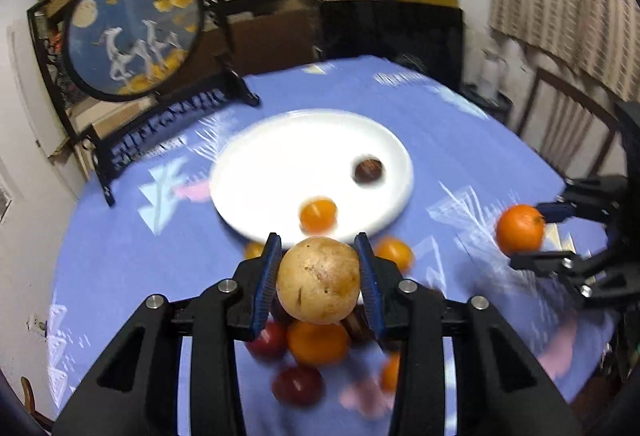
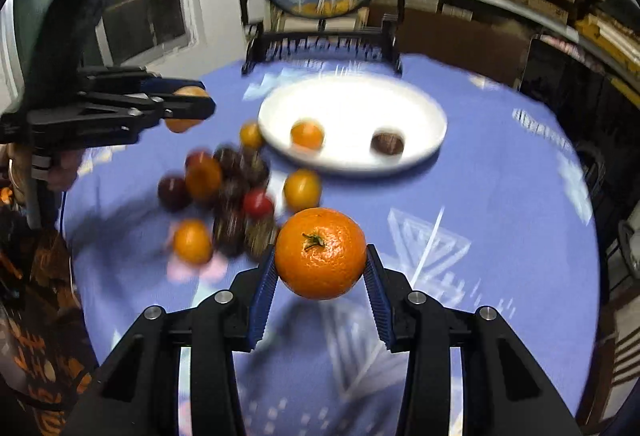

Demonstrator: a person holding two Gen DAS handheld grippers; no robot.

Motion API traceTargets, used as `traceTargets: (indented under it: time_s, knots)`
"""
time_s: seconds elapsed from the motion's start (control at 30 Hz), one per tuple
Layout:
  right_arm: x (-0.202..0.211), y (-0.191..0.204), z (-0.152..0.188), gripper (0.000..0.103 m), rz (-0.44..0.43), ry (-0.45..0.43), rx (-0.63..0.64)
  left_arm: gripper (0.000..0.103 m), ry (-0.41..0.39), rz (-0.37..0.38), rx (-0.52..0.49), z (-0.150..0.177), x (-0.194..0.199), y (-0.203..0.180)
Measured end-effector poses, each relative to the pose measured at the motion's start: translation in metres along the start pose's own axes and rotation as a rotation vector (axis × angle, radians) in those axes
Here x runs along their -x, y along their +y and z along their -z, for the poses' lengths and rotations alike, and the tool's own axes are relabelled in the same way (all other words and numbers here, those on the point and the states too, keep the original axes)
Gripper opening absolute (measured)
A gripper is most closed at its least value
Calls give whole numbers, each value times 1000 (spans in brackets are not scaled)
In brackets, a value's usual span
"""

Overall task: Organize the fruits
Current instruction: 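Grasp an orange with the right gripper while the left gripper grasps a pale fruit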

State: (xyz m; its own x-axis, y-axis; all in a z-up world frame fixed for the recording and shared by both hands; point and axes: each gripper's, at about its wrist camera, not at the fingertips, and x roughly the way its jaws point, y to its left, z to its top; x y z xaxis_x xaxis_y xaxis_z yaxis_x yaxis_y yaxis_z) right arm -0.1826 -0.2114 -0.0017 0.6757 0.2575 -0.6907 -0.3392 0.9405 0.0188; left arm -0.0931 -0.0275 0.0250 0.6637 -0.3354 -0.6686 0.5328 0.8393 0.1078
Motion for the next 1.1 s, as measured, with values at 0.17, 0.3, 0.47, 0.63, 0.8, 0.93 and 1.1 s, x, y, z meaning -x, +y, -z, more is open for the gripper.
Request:
traceTargets:
  time_s: [0.17, 0.3, 0.47, 0.63, 0.8, 0.93, 1.1]
  knots:
    - [-8, -18, -51, 43, 15, -90, -35, 37, -19, -33, 45, -37, -22, 19]
    - [-26, -33, -80, 43, -4, -136, -87, 37, -6, -79, 51, -56, -51, 27]
    - [-68, -50, -103, 43, -30, -129, -160, 37, 43, -93, 74, -67, -97, 37]
    - [-114, -60, -115, 43, -35, -80, -191, 37, 98, -100, 70, -65, -133, 42]
    - [-139, -65, -121, 43, -52, -76, -215, 37, 101, -126, 53, -65, -150, 43]
    - [-156, -64, -123, 44, -53, -53, -211, 38, 131, -124, 46, -62, -162, 41]
    - [-151, -68, -124, 59, -17, -95, -230, 60, 122, -137, 83, -62, -160, 50]
